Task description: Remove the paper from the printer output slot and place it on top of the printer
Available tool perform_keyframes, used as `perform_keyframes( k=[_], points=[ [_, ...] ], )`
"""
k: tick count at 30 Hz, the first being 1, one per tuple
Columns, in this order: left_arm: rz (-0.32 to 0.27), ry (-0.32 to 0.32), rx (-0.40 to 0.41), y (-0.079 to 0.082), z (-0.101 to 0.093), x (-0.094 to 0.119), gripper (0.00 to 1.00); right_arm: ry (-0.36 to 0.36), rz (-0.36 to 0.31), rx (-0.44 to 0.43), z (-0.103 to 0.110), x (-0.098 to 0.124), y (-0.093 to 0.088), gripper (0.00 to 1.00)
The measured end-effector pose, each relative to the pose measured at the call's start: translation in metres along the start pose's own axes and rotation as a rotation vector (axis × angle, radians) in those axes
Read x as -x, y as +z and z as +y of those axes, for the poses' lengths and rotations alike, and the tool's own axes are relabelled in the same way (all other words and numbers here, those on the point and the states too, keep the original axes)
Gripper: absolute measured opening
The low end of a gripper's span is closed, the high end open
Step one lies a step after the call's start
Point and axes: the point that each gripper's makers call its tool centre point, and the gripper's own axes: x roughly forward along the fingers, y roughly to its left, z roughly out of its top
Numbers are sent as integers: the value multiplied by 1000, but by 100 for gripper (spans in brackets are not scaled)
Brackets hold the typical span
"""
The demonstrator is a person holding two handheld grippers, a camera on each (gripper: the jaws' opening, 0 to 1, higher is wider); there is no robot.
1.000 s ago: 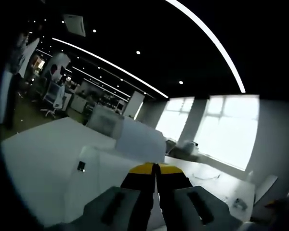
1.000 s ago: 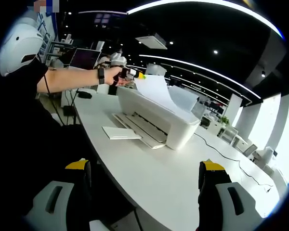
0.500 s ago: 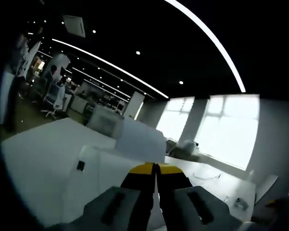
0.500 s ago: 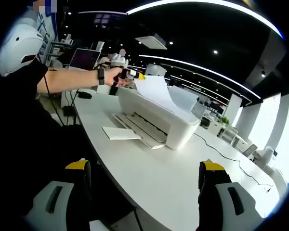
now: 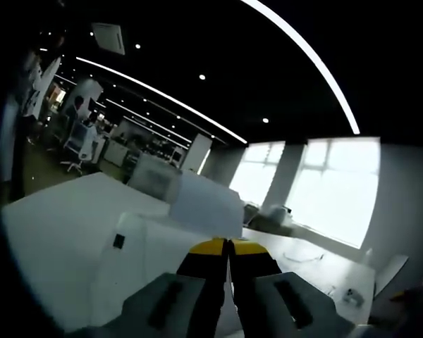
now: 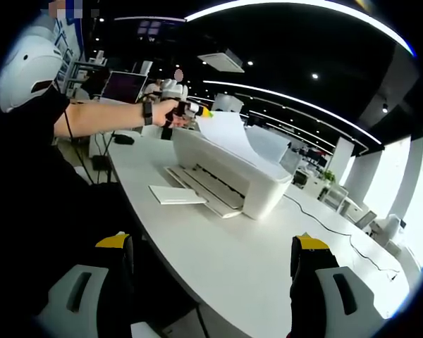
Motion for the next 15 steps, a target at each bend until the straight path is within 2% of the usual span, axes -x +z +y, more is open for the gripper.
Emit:
perform_keyframes(
  k=[15],
  points=[
    [1, 2, 2, -4, -3, 5, 6, -1, -2, 3, 0, 0, 3, 88]
  ],
)
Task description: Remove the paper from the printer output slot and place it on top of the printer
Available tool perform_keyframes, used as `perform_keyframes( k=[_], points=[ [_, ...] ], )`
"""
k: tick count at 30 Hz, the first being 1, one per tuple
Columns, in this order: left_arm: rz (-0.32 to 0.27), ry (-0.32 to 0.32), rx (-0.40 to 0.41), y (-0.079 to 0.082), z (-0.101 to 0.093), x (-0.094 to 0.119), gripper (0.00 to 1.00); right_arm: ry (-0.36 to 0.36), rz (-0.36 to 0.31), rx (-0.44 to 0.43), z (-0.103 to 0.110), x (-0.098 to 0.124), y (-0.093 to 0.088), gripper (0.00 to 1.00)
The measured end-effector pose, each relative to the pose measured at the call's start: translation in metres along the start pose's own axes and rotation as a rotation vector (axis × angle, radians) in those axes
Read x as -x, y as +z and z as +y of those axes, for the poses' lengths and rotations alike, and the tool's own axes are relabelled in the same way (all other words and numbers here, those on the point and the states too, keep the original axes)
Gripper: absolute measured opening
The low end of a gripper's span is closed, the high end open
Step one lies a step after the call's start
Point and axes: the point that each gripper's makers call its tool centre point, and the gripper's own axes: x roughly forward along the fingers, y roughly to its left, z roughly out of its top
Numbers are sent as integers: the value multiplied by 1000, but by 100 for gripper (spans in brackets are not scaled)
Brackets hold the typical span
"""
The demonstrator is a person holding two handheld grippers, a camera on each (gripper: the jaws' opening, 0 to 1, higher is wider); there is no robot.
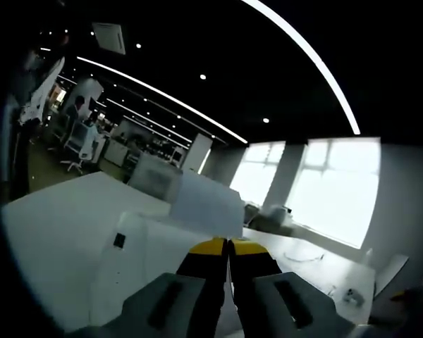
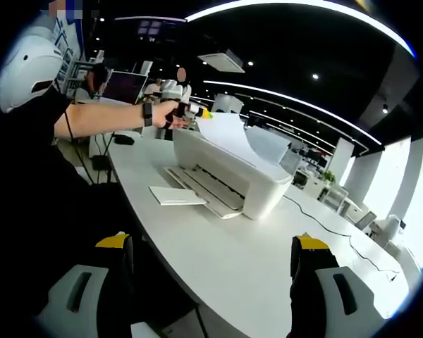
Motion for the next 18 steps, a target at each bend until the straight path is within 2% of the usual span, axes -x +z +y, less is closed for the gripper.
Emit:
perform_keyframes(
  k=[18],
  points=[
    [-4, 0, -5, -5, -7, 5, 6, -2, -2, -1, -1, 1, 0, 88]
  ],
)
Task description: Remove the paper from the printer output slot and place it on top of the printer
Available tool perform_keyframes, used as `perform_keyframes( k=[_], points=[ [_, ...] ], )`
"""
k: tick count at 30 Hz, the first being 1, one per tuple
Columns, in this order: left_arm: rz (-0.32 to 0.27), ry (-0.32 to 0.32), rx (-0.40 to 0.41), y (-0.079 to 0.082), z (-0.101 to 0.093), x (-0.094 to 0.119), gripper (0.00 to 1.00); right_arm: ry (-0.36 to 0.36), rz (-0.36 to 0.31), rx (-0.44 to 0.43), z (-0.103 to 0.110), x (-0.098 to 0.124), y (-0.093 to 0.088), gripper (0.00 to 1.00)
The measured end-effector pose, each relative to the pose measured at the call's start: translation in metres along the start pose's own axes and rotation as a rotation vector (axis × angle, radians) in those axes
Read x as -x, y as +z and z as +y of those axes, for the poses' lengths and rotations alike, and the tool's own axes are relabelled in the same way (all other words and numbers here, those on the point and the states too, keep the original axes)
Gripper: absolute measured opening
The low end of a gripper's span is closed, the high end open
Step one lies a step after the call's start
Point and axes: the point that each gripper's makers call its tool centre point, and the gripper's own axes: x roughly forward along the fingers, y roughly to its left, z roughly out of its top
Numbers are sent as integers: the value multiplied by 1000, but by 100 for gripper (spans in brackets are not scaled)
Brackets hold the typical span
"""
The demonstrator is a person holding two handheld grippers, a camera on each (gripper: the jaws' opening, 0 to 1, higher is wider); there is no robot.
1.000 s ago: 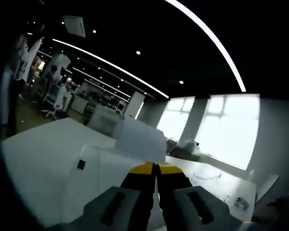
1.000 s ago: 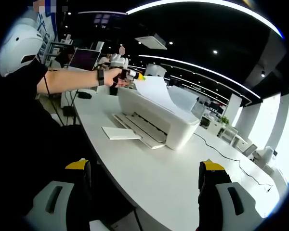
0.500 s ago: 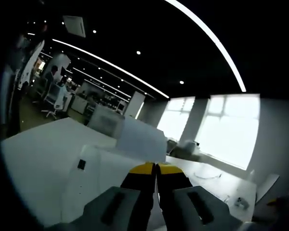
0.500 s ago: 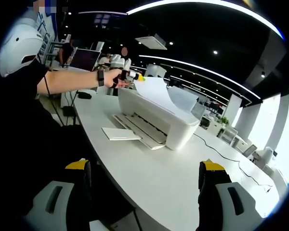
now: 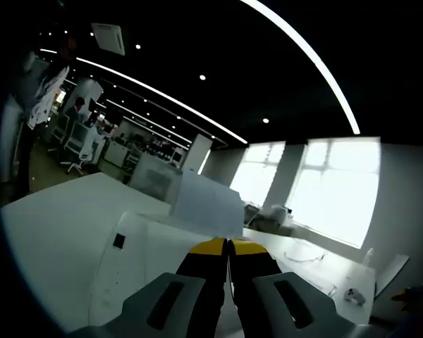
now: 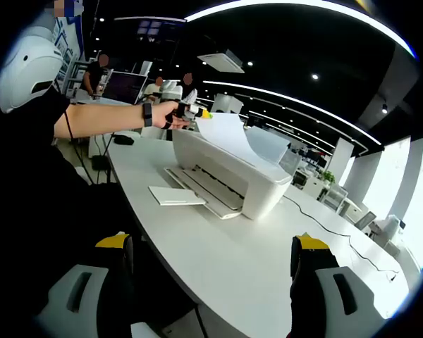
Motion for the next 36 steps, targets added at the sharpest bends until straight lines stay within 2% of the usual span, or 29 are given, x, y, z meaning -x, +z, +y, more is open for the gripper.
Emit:
perform_keyframes(
  k=[12, 32, 36],
  points=[
    [1, 0, 2, -4, -4, 4, 6, -1, 1, -1, 0, 0, -1, 88],
    [4, -3, 6, 3, 19, -19, 6, 0, 1, 3, 0, -1, 0, 88],
    [4, -1, 0, 3, 19, -19, 6, -1, 1, 2, 0, 0, 0, 88]
  ],
)
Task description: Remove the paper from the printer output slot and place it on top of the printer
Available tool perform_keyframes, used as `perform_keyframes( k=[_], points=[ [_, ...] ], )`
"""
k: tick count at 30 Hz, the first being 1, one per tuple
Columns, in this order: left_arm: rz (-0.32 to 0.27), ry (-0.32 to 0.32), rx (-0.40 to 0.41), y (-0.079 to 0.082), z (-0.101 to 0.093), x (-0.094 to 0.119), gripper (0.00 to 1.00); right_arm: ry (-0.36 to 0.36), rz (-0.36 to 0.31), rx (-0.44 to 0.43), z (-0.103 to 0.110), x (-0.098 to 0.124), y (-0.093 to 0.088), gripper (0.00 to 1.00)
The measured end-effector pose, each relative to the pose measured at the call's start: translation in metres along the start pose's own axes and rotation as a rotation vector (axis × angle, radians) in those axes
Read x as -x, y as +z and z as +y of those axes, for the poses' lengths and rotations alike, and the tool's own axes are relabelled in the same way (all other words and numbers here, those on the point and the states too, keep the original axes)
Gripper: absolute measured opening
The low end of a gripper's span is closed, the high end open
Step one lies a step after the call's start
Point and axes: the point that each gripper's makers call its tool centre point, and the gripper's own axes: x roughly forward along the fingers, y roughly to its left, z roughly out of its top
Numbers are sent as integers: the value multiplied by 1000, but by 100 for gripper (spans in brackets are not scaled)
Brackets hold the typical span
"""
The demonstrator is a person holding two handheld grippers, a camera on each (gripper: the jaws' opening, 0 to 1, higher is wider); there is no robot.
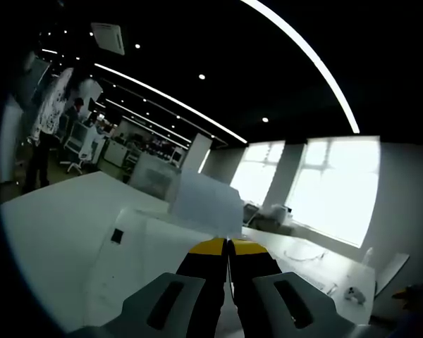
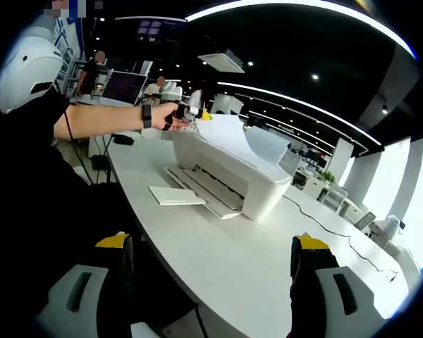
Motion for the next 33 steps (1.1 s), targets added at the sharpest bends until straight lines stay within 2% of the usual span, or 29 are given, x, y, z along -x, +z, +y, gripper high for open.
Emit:
perform_keyframes(
  k=[23, 33],
  points=[
    [-3, 10, -13, -9, -7, 8, 6, -1, 1, 0, -1, 0, 0, 88],
    [-4, 12, -21, -8, -8, 9, 6, 0, 1, -1, -1, 0, 0, 88]
  ],
)
